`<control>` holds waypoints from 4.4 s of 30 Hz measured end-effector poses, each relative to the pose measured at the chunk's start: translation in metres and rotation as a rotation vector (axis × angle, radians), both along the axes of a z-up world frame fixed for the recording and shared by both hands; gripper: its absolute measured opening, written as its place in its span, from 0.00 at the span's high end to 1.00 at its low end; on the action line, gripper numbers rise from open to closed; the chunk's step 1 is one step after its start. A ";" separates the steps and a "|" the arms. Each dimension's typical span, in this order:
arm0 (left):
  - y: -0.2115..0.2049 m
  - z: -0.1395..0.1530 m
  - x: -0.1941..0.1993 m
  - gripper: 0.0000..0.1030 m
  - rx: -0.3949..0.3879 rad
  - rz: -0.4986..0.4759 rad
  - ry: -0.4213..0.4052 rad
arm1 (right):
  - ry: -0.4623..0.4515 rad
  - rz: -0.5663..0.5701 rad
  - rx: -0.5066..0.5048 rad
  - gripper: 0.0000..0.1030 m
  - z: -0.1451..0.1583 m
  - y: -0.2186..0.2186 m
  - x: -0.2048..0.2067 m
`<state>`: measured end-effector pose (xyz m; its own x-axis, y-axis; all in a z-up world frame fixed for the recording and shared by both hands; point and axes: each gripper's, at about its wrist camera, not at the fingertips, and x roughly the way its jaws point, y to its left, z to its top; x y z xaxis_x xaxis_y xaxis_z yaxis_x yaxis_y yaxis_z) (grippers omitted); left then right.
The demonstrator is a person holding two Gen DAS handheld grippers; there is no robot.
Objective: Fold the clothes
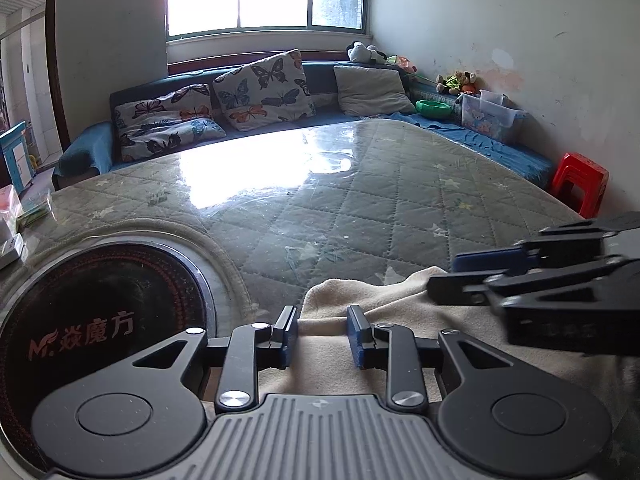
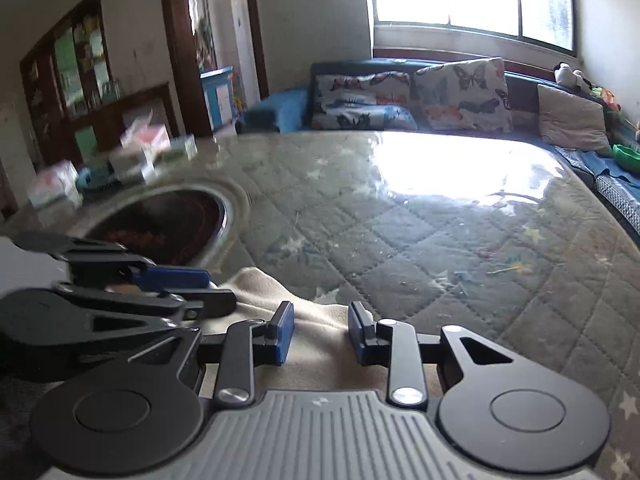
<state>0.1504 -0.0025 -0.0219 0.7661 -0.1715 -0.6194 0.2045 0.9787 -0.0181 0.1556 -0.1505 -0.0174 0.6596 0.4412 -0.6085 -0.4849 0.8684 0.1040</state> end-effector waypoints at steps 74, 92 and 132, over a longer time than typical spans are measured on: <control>0.068 -0.008 -0.079 0.00 -0.013 0.405 0.002 | -0.119 0.091 -0.056 0.27 -0.011 -0.042 -0.125; 0.068 -0.001 -0.076 0.00 -0.007 0.400 0.012 | -0.052 0.074 -0.002 0.29 -0.003 -0.062 -0.107; 0.023 0.005 0.015 0.00 0.134 0.275 0.055 | 0.061 -0.113 -0.041 0.29 -0.007 -0.014 0.019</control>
